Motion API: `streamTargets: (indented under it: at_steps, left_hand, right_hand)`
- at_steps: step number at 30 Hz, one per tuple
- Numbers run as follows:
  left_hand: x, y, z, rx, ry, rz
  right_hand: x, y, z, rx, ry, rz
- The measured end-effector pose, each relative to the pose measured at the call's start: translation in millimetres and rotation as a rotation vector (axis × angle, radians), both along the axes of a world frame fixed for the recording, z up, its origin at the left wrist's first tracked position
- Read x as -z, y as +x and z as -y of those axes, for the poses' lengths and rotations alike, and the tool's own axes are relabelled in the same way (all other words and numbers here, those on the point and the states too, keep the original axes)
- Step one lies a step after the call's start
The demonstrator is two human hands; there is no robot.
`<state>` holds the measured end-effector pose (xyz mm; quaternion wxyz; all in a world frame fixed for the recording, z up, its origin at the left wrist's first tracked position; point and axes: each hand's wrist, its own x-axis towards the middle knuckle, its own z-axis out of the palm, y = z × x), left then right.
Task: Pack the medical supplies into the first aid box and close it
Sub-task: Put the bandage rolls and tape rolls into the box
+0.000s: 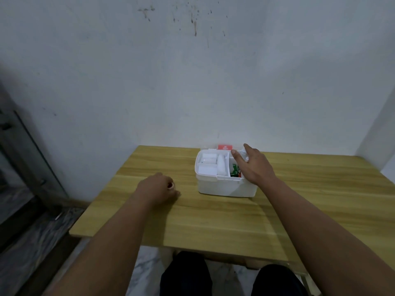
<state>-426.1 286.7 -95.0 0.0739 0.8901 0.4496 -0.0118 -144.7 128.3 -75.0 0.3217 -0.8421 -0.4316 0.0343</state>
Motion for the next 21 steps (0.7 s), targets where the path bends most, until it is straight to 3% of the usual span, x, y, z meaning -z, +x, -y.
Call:
streamTargets:
  at_steps: [3,7,10,16,21]
  left_hand:
    - [22,-10,7,0.074,0.157,0.092]
    - [24,-9,5,0.09,0.166,0.153]
    - [6,3,-2,0.117,0.202,0.178]
    - [-61,56,0,0.252,0.246,0.485]
    - [-75,97,23,0.382,0.115,0.327]
  right_hand:
    - [-1,-1,1,0.005,-0.005,0.006]
    - [-1,-2,1,0.004,-0.007,0.005]
    - [-1,-2,0,0.007,-0.011,0.008]
    - [0,-2,0,0.013,-0.002,0.005]
    - [0,-1,0,0.014,0.003,0.01]
